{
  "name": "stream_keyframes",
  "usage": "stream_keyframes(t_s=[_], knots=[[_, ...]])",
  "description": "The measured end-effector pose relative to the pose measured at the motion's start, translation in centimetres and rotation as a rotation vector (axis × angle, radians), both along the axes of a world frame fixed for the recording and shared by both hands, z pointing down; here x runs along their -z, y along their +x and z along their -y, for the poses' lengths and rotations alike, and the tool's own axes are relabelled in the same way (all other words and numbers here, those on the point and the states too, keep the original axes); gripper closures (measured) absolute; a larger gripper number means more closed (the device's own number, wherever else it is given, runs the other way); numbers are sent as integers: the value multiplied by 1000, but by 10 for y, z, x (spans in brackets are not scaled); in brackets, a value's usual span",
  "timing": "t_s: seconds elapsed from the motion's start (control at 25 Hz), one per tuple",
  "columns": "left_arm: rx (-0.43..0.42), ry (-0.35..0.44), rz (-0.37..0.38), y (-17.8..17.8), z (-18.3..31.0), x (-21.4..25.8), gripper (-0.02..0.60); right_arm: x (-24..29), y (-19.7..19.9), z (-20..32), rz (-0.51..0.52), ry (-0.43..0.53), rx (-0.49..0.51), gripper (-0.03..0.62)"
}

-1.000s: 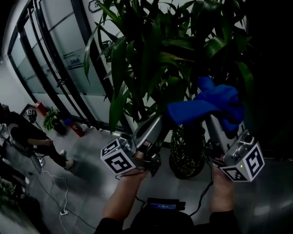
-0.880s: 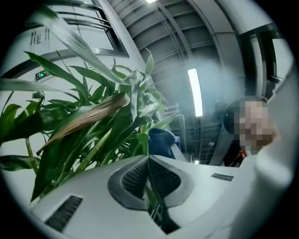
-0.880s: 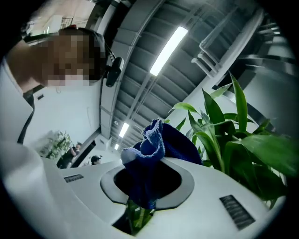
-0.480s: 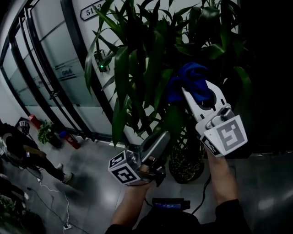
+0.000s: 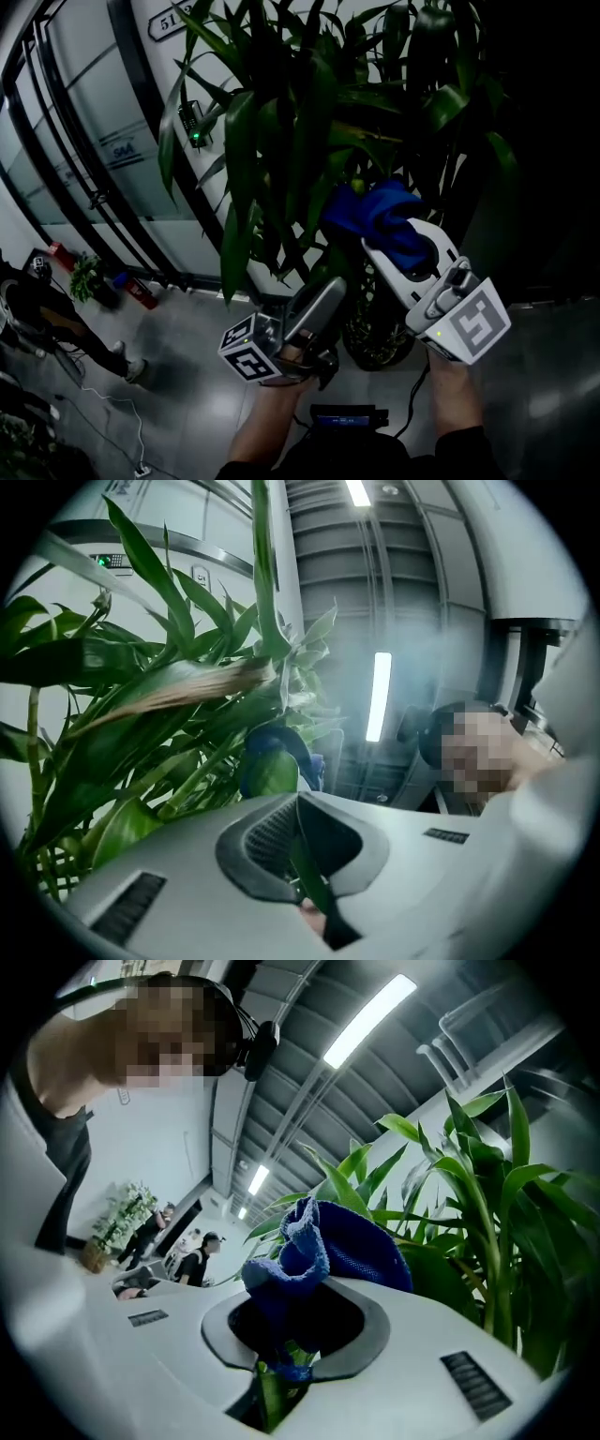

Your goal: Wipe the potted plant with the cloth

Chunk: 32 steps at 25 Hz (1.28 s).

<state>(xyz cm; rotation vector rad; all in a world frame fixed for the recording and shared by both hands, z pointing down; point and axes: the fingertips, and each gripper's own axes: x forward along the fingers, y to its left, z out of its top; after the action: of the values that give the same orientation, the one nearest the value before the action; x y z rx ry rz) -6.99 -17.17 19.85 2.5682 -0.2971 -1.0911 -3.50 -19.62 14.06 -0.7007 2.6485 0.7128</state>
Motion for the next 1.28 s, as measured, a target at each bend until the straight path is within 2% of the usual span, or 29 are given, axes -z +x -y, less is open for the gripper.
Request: stream_keyframes(t_s=[0.24, 0.48, 0.6, 0.8, 0.92, 1.04, 1.12, 1.28], knots=[[12, -6, -19, -8, 3, -2, 577, -38, -10, -20, -107, -70, 70, 505], [31, -25, -29, -16, 9, -4, 577, -60, -9, -53, -242, -17, 87, 505], [22, -24, -31, -15, 8, -4, 577, -45, 9, -58, -187, 16, 38, 505], [15, -28, -40, -11, 7, -5, 577, 30, 54, -46, 67, 148, -132, 505], [13, -25, -43, -8, 5, -5, 577, 56, 56, -35, 128, 192, -176, 505], [18, -27, -35, -8, 4, -6, 577, 62, 41, -13, 117, 202, -212, 505], [22, -28, -35, -8, 5, -7, 577, 53, 25, 9, 55, 179, -225, 505], [21, -31, -37, -7, 0, -9, 577, 10, 1, 20, -50, 59, -146, 505]])
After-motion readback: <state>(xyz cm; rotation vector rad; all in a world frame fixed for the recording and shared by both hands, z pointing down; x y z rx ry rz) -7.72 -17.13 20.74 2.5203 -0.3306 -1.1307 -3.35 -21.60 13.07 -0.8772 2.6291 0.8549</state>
